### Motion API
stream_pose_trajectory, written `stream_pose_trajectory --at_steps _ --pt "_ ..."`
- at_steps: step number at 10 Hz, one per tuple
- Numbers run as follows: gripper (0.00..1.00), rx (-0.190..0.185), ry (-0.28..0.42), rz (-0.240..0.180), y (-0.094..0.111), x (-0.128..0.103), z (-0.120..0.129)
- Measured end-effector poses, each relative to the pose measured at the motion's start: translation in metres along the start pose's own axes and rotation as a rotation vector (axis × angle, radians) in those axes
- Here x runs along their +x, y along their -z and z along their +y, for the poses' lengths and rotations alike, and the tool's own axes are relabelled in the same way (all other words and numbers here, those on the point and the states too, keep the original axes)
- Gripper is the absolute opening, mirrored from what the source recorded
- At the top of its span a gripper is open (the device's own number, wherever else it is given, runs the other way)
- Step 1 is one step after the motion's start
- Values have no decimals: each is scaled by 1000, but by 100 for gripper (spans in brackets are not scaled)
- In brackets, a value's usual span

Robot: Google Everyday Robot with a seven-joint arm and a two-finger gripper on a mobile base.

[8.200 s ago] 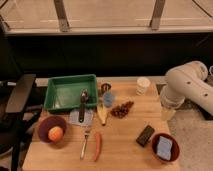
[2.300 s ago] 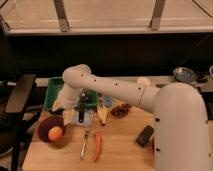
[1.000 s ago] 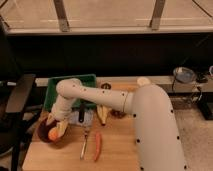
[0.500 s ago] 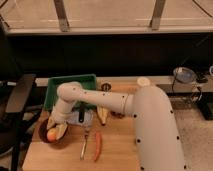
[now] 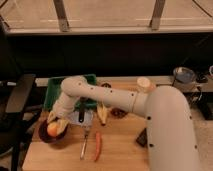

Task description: Place apple in tray

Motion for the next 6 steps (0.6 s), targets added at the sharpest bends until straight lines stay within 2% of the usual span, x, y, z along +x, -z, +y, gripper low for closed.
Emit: stream_pose_trajectory --at_steps 3,5,6 --pt "0 135 -39 31 65 22 4" --pt "0 229 -74 67 105 48 -10" --pt "0 264 -83 85 120 61 -24"
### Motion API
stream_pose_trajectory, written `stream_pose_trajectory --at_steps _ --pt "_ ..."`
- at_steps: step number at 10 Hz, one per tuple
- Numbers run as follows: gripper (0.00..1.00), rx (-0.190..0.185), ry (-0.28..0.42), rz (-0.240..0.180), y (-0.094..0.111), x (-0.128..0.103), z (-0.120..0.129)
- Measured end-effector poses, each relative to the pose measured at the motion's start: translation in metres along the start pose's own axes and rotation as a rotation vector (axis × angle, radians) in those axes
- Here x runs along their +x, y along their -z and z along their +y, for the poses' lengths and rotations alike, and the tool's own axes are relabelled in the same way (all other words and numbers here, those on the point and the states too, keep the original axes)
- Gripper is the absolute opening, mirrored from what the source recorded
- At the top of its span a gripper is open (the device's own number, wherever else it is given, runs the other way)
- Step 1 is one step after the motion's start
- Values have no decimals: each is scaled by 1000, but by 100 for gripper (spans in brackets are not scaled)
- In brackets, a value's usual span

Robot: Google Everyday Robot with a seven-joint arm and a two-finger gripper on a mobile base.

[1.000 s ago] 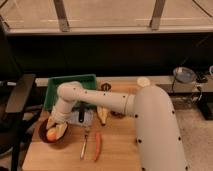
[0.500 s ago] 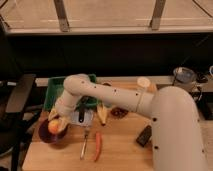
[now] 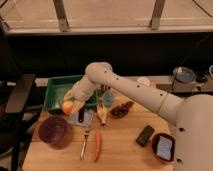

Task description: Place apple in tray

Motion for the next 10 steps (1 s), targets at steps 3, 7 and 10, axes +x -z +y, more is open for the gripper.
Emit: stream_pose_trajectory --at_steps 3,7,10 --pt "0 67 13 35 9 25 -51" --pt "22 77 71 23 -35 33 -96" --pt "53 56 109 -10 -79 37 -99"
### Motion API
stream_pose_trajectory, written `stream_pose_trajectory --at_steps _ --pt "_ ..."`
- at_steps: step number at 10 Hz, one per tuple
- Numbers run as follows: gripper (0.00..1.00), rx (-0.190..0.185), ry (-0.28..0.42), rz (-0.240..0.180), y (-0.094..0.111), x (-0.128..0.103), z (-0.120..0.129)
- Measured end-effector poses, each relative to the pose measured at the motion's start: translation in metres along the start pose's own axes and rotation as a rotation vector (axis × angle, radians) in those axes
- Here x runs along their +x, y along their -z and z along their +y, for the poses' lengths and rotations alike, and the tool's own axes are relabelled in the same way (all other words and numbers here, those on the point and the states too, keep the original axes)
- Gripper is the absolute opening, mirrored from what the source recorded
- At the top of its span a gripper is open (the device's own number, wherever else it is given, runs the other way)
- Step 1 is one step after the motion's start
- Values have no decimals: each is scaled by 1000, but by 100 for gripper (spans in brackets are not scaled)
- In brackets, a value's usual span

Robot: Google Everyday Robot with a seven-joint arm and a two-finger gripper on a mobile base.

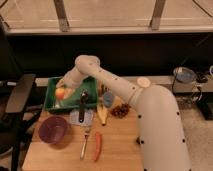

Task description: Place apple in tray

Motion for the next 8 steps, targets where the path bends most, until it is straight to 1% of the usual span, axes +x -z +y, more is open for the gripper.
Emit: stream_pose_trajectory --at_steps 1,2,3,4,6,8 --pt "62 -6 0 -12 -12 7 4" --pt "68 -15 5 -26 -27 11 8" --pt "69 -25 14 -24 -37 13 10" --pt "69 -26 23 -15 -41 15 10" --pt "69 -9 31 3 -35 23 9" --pt "69 -4 29 2 -31 26 11"
